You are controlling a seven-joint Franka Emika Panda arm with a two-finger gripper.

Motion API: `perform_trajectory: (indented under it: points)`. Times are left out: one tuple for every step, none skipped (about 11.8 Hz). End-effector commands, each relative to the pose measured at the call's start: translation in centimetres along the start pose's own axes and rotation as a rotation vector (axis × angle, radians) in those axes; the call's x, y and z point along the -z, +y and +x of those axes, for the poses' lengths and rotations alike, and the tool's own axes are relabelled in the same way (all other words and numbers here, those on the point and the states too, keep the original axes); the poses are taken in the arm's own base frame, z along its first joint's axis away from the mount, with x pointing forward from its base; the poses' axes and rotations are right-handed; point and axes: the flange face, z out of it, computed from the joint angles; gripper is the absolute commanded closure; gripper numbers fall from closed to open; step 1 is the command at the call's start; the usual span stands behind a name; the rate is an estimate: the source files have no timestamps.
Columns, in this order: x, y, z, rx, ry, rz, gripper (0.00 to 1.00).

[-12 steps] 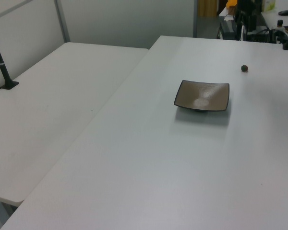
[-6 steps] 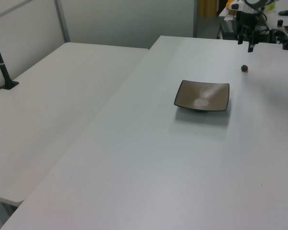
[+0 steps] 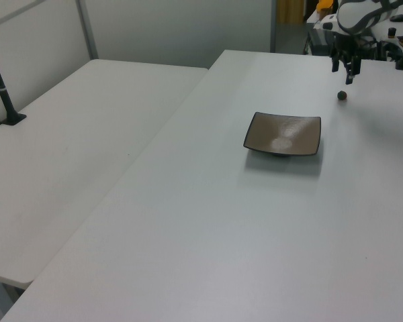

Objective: Strawberries on a ceramic plate
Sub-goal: 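Lower the gripper onto the strawberry and close it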

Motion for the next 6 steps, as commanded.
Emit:
perform_trajectory:
  points:
    - [-2.9, 0.7, -0.4, 0.048, -0.049, -0.04, 0.0]
    - [-3.8, 0.8, -0.4, 0.065, -0.077, -0.043, 0.0]
    - [-5.1, 0.7, -0.5, 0.069, -0.094, -0.027, 0.0]
    - [-6.1, 0.6, -0.9, 0.066, -0.103, -0.015, 0.0]
    - [-6.6, 0.7, -0.9, 0.07, -0.107, -0.024, 0.0]
    - [-7.3, 0.7, -0.9, 0.071, -0.108, -0.03, 0.0]
